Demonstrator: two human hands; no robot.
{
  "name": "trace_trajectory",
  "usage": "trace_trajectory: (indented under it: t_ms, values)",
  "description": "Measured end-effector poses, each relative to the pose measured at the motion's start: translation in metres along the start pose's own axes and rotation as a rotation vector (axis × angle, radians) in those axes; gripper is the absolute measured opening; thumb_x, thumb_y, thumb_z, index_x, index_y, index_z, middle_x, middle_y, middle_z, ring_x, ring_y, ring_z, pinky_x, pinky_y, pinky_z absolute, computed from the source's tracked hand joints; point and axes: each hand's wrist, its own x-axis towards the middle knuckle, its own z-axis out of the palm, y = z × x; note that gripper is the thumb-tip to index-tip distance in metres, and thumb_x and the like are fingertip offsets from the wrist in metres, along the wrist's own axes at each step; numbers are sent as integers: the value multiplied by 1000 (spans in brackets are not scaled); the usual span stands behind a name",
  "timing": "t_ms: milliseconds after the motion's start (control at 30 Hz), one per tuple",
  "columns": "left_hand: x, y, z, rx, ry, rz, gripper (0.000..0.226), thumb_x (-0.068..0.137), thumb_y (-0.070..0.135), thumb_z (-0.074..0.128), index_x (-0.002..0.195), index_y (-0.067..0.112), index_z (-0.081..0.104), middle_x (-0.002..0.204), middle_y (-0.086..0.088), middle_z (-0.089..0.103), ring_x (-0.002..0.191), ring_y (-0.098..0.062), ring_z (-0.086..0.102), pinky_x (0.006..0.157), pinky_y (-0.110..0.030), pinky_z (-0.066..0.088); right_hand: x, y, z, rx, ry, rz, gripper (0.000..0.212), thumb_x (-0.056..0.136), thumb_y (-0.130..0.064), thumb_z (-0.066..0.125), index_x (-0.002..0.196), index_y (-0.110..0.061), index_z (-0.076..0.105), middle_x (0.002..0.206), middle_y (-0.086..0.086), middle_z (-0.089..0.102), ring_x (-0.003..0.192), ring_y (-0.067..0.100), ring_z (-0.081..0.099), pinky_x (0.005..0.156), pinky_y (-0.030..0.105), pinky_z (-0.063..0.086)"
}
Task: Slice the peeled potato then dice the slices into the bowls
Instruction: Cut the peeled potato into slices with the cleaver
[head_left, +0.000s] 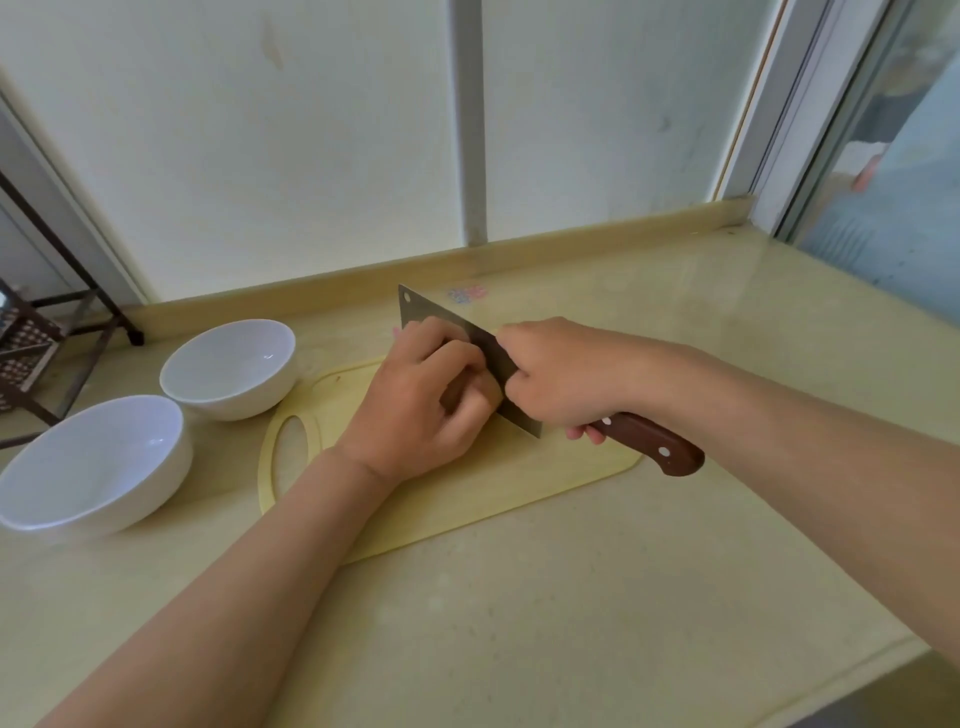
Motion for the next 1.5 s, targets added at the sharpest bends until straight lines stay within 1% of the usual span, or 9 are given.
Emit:
trace_trajectory:
  t_ms: [133,167,233,267,433,600,867,1367,1500]
  values:
    - [-3,-1,-4,19,-20,-3,16,82,11,60,90,0,69,95,-11,60,85,-26,56,73,-43,48,-6,7,-7,112,71,1,14,96,-13,40,106,-13,49,84,20,66,45,23,60,39,26,45]
    - [-3,-2,-3,28,-14,0,15,82,10,62,90,0,69,95,-11,61,85,-26,57,74,-43,48,-9,6,-11,131,95,-19,12,96,-12,40,100,-19,49,77,17,65,40,19,58,39,26,45]
    - [-3,-3,-1,51,-1,13,12,81,8,65,88,0,69,94,-13,60,84,-27,56,73,-43,47,-16,2,-17,138,133,-58,27,97,-11,40,83,-34,40,65,11,61,32,12,52,38,25,43]
    - [-3,-4,1,65,4,23,11,81,8,66,87,-1,69,93,-13,58,81,-27,55,72,-43,47,-19,1,-20,133,141,-66,31,98,-11,40,80,-36,37,62,9,60,30,10,50,38,25,42]
    - [-1,-5,3,98,30,52,9,80,8,65,83,-1,67,87,-14,55,75,-29,52,69,-42,46,-20,0,-25,92,148,-49,7,97,-15,41,96,-16,48,63,13,62,33,17,54,40,27,45]
    - [0,-5,3,110,5,81,8,81,5,63,82,-1,67,86,-15,58,74,-31,51,69,-42,44,-22,-2,-29,53,161,-54,9,97,-15,41,99,-9,48,69,19,65,42,27,60,41,30,47]
    - [2,-6,4,118,-8,105,14,88,5,56,82,-1,67,87,-15,58,74,-31,50,67,-42,43,-26,-4,-34,-13,173,-60,7,96,-15,41,92,-11,45,63,16,64,41,27,60,42,29,45]
    - [2,-6,7,141,24,119,11,85,1,58,77,-2,66,82,-16,56,69,-30,48,64,-39,41,-32,-13,-36,-50,148,-59,13,98,-13,40,101,-5,50,66,19,65,38,26,59,38,26,43]
    - [3,-7,7,143,28,108,8,82,-1,60,77,-2,65,82,-15,56,69,-29,48,64,-39,41,-33,-12,-37,-50,131,-54,11,97,-12,39,98,-6,48,63,17,65,37,25,57,38,25,43]
